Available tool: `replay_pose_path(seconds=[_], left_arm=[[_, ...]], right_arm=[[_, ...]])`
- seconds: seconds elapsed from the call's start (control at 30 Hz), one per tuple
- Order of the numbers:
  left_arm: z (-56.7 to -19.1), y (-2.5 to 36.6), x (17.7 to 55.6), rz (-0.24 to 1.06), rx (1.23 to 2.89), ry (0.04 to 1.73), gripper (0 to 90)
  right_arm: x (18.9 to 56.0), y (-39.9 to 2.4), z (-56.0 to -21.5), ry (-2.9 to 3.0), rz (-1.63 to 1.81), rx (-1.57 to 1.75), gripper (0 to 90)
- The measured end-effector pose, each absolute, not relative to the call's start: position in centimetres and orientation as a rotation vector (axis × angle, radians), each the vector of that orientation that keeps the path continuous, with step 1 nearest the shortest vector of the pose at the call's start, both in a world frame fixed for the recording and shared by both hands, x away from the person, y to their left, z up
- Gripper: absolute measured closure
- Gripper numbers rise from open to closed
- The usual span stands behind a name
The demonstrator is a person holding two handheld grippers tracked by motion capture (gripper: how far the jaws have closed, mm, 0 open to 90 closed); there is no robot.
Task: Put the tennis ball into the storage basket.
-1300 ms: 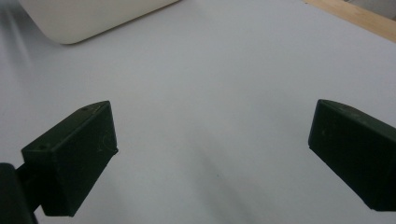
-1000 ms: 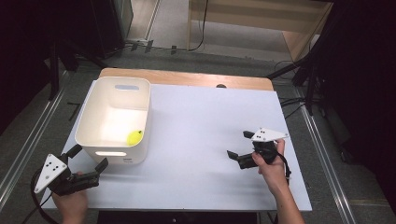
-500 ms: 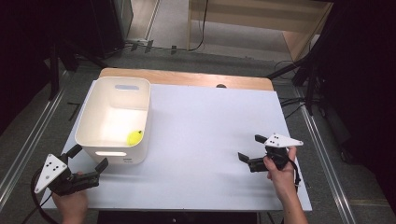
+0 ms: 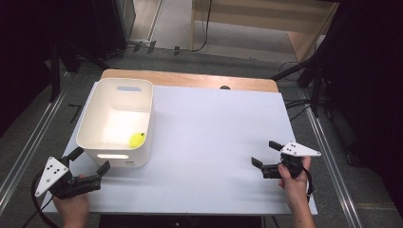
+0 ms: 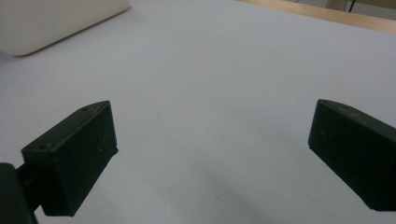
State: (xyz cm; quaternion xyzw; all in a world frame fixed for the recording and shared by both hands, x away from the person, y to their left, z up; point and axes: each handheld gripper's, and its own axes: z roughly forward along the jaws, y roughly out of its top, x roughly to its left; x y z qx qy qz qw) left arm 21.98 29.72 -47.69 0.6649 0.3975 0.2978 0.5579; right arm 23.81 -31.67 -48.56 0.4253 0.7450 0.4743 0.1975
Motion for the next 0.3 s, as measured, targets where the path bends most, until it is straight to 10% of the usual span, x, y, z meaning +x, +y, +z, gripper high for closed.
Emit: replay_pose_path(seconds=[0.3], left_arm=[[-47.6,29.7,22.0,0.703,1.567,0.938,0.0]], right_arm=[[22.9,-33.1,-49.0,2.022,1.337,1.239,0.1]])
